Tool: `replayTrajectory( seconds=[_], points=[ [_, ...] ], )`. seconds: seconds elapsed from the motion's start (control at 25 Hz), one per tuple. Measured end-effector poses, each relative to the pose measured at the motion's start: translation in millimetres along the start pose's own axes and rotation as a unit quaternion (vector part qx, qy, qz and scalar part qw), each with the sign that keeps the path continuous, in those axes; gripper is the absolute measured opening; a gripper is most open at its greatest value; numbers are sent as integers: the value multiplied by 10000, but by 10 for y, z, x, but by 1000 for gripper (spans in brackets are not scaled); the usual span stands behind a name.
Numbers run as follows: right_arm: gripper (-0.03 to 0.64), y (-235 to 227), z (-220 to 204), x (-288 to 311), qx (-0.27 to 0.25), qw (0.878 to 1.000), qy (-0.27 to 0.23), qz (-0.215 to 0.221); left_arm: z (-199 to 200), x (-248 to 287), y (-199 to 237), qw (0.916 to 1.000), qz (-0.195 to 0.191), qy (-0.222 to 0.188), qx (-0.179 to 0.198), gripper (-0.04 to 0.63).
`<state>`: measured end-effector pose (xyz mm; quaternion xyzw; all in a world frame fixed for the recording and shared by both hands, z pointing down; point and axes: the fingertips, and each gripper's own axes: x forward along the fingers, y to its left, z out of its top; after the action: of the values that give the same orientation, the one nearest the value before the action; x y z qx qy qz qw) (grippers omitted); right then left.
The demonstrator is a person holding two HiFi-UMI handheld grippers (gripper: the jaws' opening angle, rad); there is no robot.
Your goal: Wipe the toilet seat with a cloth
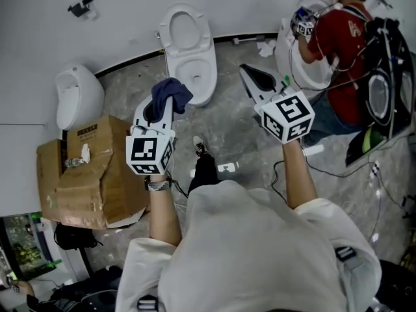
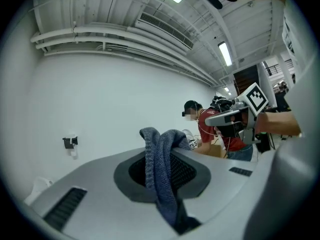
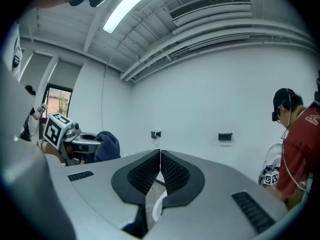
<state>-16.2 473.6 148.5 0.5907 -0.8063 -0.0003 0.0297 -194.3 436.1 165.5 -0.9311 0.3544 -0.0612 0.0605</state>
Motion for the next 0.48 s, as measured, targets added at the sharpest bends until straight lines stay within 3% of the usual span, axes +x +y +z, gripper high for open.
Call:
replayTrajectory(
  seconds=[0.12, 0.48],
  points=[
    [29, -182, 51, 302, 81, 9998, -163, -48, -19, 301, 273, 9996, 71, -6, 262, 37],
    [28, -646, 234, 1498, 11, 9995, -294, 83, -143, 1370, 1206, 9998, -189, 37, -68, 37]
  ],
)
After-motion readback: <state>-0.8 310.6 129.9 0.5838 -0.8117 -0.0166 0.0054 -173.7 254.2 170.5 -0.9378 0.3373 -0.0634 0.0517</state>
